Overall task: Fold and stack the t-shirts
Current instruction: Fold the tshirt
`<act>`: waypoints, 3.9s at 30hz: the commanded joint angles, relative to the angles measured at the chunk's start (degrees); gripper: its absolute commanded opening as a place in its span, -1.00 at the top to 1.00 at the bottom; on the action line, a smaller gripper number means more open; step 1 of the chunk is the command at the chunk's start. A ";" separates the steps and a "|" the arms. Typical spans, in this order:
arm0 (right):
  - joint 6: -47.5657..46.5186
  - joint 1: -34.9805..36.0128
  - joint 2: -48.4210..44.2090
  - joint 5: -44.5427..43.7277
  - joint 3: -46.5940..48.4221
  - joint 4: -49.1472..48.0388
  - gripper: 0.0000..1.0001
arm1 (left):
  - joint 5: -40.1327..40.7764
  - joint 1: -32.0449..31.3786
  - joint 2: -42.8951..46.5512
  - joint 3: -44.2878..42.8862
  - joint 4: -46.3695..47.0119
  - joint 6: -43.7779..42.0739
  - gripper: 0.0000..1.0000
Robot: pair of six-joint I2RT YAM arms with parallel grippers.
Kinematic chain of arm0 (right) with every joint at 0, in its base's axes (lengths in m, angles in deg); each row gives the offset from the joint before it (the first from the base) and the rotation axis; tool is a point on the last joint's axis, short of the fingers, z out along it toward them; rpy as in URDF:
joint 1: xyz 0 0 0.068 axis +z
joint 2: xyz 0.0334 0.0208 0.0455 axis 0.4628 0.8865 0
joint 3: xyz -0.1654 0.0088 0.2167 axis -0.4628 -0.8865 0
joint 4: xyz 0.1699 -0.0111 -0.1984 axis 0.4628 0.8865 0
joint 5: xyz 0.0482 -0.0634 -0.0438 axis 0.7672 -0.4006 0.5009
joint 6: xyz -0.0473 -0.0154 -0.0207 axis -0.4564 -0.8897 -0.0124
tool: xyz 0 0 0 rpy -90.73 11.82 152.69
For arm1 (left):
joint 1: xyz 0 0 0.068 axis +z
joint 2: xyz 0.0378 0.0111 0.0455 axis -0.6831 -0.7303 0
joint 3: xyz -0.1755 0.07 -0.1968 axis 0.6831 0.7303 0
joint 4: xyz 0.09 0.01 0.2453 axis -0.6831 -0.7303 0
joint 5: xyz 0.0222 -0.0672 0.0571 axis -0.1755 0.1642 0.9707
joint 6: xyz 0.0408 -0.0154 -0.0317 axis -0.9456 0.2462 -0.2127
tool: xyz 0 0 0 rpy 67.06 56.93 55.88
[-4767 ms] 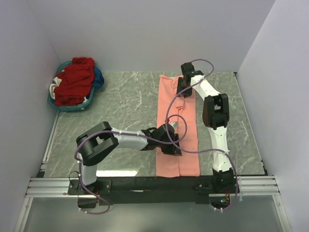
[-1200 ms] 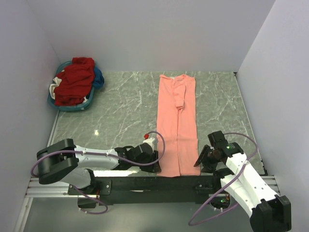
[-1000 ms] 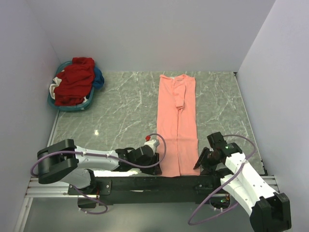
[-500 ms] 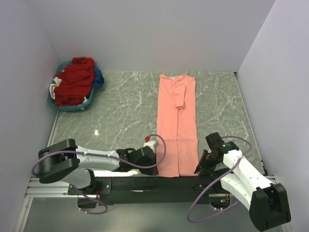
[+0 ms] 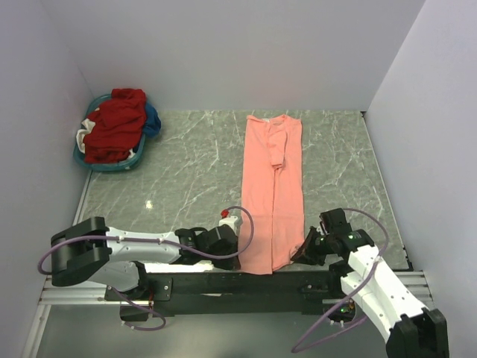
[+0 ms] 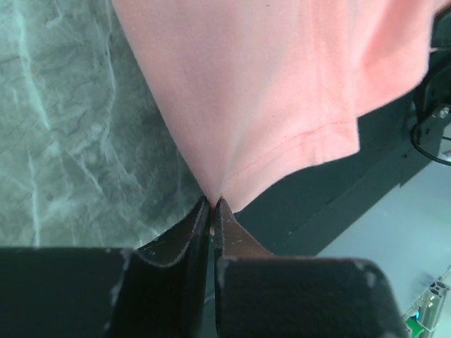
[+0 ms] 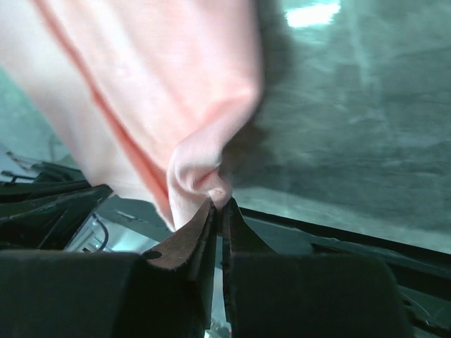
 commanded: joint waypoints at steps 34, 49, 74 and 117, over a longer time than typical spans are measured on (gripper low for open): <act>0.78 -0.26 10.97 -23.37 19.16 -29.40 1.00 | 0.49 24.08 -11.35 -27.15 -2.67 -5.86 0.88; 0.34 -10.36 37.87 -13.72 27.34 -45.14 1.00 | -4.25 33.58 -32.62 -50.97 -8.56 -12.36 0.88; -4.06 -16.00 53.89 -5.45 41.67 -43.47 0.16 | -10.49 41.31 -41.25 -64.61 -9.97 -21.23 -0.13; -8.72 11.93 59.86 -24.09 41.42 -31.60 0.19 | -9.44 33.14 -16.04 -13.46 6.73 -4.28 0.74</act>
